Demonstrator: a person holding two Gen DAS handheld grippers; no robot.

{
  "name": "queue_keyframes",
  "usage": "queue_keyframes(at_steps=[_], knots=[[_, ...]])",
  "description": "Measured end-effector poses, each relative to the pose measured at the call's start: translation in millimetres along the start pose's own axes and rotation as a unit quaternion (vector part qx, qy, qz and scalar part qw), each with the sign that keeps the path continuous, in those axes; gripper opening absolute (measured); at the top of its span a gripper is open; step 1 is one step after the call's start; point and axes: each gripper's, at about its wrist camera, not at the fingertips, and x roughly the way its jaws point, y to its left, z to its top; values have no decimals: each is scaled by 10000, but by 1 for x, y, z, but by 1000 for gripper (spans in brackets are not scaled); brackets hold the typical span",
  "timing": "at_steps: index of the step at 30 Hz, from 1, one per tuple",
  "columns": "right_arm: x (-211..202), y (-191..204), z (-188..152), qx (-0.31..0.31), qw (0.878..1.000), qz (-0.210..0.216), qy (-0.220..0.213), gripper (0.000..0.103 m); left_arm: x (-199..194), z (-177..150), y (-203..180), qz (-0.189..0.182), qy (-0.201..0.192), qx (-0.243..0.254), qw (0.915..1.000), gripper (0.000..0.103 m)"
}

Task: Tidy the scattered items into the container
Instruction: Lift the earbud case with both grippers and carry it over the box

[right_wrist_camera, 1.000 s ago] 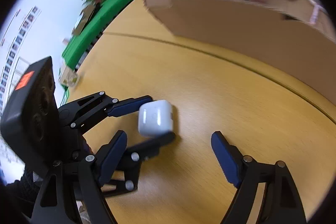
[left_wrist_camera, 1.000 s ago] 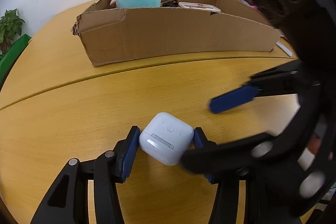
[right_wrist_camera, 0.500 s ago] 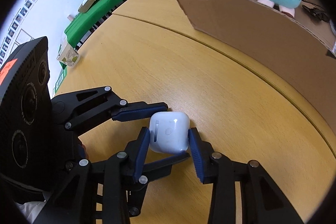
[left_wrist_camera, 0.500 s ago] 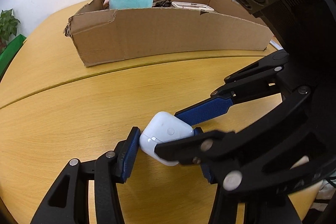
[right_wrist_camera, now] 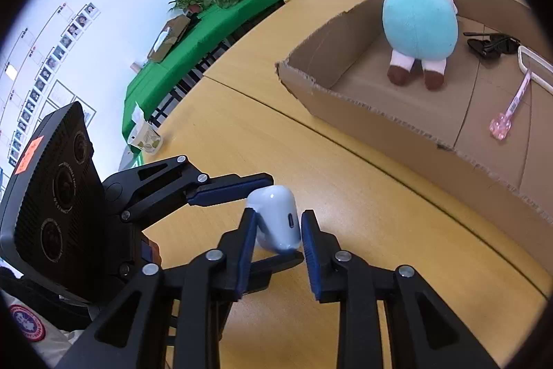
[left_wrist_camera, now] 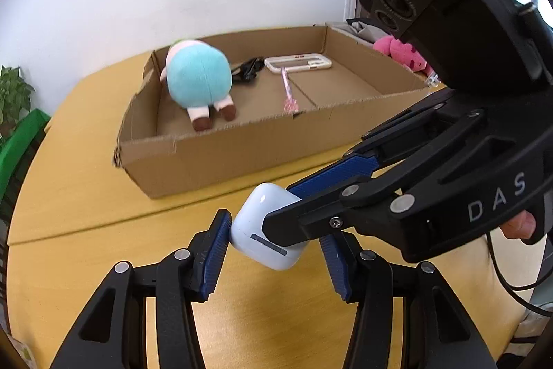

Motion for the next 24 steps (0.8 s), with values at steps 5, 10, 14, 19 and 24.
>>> queue_keyframes(at_steps=[5,10,14,19,24], knots=[[-14,2,18,-223,9997,-16,-34,26,-4,20,-7,73,-140,212,9997,55],[-39,11,46,-533,9978,-325,-229,25,-14,47,-9,138,-403,401,9983,55],[-66,19,72,-799,9941,-604,-420,25,-27,81,-10,233,-708,597,9954,55],[-115,25,110,-1072,9874,-926,-708,25,-42,138,-12,274,-1106,898,9894,55],[-167,16,146,-1171,9795,-1321,-968,25,-42,201,-16,137,-1421,1159,9830,55]])
